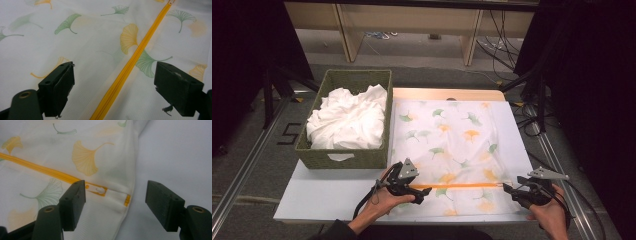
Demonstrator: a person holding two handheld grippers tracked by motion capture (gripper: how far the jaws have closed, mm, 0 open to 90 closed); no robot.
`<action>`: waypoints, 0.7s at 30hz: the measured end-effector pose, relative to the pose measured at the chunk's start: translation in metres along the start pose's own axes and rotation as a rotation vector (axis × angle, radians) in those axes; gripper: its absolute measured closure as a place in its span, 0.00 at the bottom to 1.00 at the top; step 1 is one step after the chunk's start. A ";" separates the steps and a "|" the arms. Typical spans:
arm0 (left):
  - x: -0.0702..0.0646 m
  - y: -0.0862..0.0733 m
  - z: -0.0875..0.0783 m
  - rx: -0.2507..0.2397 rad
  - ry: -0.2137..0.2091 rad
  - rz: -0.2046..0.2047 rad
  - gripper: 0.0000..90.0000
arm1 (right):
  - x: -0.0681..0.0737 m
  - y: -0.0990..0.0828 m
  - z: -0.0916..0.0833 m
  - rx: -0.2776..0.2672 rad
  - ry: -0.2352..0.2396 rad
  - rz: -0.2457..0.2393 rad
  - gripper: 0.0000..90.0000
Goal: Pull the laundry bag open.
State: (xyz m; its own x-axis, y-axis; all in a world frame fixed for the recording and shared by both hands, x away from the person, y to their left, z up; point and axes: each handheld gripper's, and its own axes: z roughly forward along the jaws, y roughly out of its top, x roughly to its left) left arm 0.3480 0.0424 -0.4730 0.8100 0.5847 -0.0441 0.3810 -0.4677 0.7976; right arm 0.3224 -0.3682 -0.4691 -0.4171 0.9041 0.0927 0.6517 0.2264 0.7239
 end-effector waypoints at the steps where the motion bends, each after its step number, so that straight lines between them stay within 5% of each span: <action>1: -0.001 0.001 0.001 -0.003 -0.005 0.002 0.18 | 0.001 -0.001 0.000 0.006 0.000 0.030 0.38; 3: -0.002 0.002 0.003 -0.001 -0.003 0.016 0.18 | -0.004 -0.002 -0.001 0.005 -0.021 0.002 0.39; 5: -0.004 0.002 0.005 -0.002 -0.014 0.007 0.18 | -0.002 -0.002 -0.002 0.014 -0.003 0.039 0.40; 7: -0.007 0.002 0.007 0.005 -0.018 0.014 0.18 | -0.006 -0.003 -0.002 0.009 -0.021 0.000 0.44; 10: -0.010 0.002 0.009 0.000 -0.027 0.020 0.18 | -0.009 -0.006 0.000 0.028 0.019 0.023 0.50; 13: -0.013 0.003 0.009 0.002 -0.025 0.036 0.18 | -0.010 -0.008 0.000 0.037 -0.003 0.049 0.54; 16: -0.014 0.001 0.009 0.015 -0.031 0.063 0.18 | -0.015 -0.009 0.003 0.027 0.024 0.005 0.57; 18: -0.016 0.000 0.010 0.009 -0.034 0.049 0.18 | -0.012 -0.009 0.002 0.051 -0.011 0.066 0.58; 19: -0.017 0.000 0.010 0.013 -0.033 0.051 0.18 | -0.012 -0.009 0.001 0.055 -0.008 0.071 0.58; 20: -0.017 0.000 0.010 0.012 -0.034 0.069 0.18 | -0.014 -0.008 0.004 0.034 0.003 0.024 0.58; 21: -0.017 0.000 0.010 0.017 -0.027 0.078 0.18 | -0.012 -0.008 0.004 0.039 0.001 0.050 0.58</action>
State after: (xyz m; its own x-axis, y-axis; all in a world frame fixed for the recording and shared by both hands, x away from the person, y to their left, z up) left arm 0.3390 0.0263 -0.4782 0.8490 0.5284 0.0011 0.3241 -0.5224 0.7887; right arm 0.3246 -0.3791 -0.4792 -0.3836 0.9145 0.1288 0.6958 0.1945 0.6914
